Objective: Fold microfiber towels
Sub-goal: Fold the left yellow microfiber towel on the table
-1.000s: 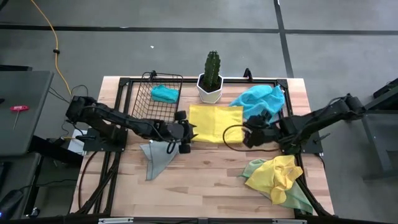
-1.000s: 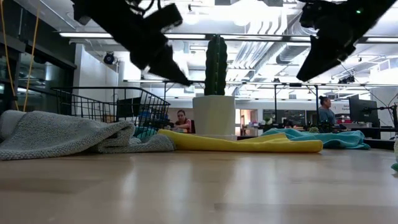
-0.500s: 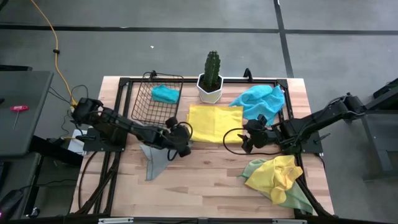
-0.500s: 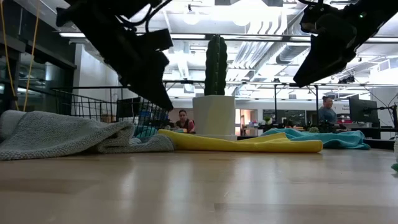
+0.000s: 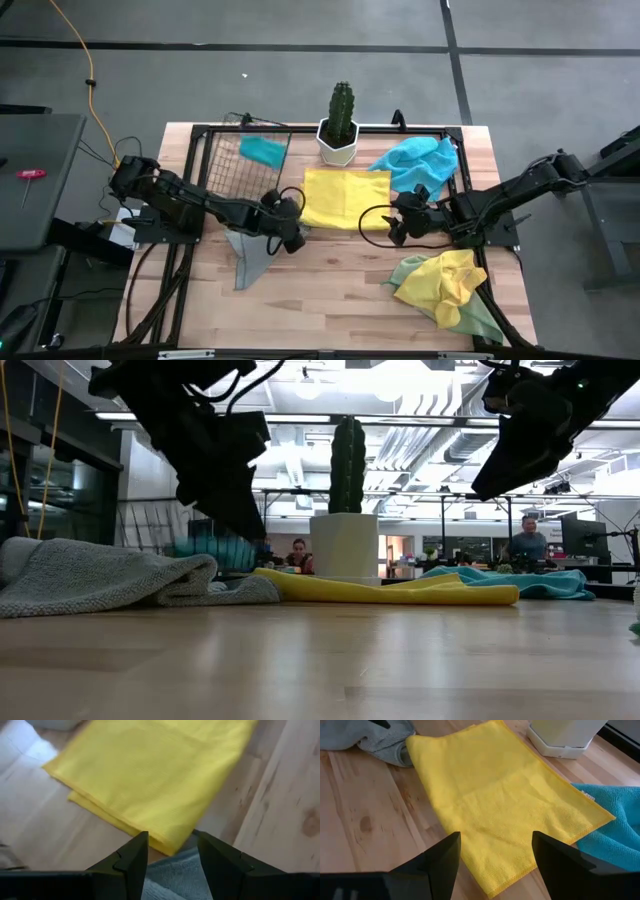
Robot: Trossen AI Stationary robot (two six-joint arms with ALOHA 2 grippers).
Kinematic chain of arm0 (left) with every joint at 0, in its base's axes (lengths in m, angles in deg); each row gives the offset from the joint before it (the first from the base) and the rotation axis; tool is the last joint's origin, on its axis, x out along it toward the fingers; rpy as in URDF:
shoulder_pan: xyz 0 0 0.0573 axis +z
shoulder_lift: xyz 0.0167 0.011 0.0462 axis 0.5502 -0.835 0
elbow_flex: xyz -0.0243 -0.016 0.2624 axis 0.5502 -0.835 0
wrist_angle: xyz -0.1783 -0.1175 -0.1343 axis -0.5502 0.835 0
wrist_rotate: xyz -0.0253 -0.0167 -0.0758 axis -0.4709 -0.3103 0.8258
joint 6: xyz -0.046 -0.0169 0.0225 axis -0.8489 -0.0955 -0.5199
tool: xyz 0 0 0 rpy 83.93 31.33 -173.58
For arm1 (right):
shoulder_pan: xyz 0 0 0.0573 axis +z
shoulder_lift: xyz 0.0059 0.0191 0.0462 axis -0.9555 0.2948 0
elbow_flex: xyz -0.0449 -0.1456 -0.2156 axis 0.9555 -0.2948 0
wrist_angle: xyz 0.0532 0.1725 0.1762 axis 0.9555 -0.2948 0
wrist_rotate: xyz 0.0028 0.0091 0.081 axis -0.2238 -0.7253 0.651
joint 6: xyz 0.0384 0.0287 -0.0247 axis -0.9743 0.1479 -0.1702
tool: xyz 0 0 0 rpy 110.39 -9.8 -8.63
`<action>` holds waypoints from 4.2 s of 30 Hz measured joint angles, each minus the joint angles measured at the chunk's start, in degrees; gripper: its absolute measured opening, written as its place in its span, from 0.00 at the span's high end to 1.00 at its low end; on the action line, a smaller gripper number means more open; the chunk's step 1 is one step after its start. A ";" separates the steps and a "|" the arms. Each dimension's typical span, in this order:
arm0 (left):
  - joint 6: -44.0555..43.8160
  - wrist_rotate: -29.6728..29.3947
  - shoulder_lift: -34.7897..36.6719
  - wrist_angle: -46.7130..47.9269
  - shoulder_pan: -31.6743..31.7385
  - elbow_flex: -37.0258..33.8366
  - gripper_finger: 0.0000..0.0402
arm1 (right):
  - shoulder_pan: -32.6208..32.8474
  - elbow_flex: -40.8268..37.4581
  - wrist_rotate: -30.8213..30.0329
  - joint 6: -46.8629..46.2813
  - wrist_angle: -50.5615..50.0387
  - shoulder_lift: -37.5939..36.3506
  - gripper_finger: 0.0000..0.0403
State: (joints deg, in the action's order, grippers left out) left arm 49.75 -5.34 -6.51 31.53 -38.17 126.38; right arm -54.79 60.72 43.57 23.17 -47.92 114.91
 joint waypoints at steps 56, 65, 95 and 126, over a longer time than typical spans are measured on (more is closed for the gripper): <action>22.79 1.07 -22.30 10.93 2.65 20.61 1.00 | 0.00 0.04 2.48 -0.94 1.36 -0.02 0.41; 21.57 5.03 -22.86 10.96 -5.00 20.65 1.00 | 0.00 0.04 12.06 -4.92 0.54 -0.02 0.41; 23.77 2.37 -25.11 2.15 1.42 20.67 1.00 | 1.11 0.13 9.95 -6.49 0.76 2.89 0.41; 20.73 -4.45 -27.95 1.30 4.51 20.71 1.00 | 3.20 0.15 0.72 -11.97 1.41 12.80 0.41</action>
State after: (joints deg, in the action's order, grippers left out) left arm 70.49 -9.79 -34.46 32.82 -33.66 147.10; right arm -51.59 60.87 44.29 11.20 -46.51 127.71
